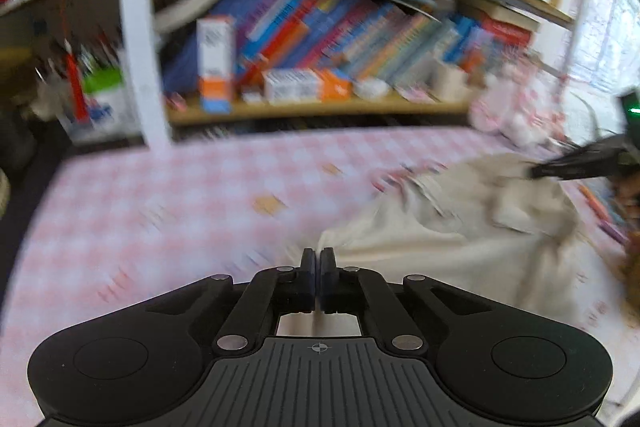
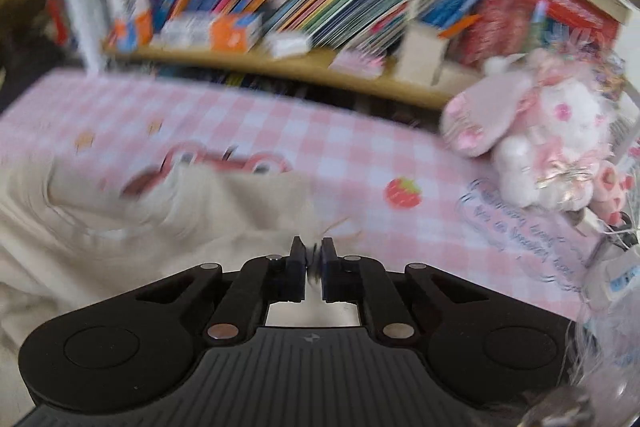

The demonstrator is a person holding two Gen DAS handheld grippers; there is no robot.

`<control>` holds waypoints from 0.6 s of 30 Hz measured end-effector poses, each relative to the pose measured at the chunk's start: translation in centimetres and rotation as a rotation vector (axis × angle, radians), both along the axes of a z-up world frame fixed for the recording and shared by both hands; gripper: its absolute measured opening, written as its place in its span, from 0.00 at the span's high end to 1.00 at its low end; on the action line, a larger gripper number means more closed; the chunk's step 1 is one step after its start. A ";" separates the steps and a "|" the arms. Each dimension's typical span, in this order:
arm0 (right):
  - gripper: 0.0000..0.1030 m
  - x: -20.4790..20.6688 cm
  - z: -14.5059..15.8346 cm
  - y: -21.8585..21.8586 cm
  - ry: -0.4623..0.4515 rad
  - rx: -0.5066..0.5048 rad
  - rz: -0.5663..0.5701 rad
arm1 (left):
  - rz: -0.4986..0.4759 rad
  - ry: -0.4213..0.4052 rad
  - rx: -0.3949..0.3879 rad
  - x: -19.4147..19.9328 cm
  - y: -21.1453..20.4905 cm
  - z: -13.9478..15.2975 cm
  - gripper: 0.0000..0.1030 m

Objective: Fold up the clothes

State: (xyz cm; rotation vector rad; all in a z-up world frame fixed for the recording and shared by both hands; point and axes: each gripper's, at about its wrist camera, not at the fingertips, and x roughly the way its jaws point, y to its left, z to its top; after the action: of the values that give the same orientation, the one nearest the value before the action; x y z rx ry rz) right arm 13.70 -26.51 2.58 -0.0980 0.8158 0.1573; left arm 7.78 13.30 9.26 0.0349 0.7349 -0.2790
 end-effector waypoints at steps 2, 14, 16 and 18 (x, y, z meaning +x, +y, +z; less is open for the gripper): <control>0.94 0.7 1.0 -1.5 -0.014 0.040 -0.038 | 0.022 -0.008 0.041 3.3 1.3 -0.1 0.99; 0.94 6.8 1.0 -8.0 -0.149 0.173 -0.419 | 0.372 -0.050 0.087 19.3 4.8 -3.1 0.92; 0.86 7.7 0.3 -8.0 -0.130 0.126 -0.440 | 0.448 -0.043 0.075 20.1 5.5 -3.4 0.49; 0.60 7.9 -0.2 -8.0 -0.124 0.086 -0.435 | 0.450 -0.022 0.020 20.1 6.2 -3.7 0.24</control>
State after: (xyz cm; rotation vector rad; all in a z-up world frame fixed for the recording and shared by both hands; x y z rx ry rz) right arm 21.57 -34.46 2.38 0.1500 0.6881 -0.2220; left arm 27.92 19.54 5.58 -0.1076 0.7034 0.1586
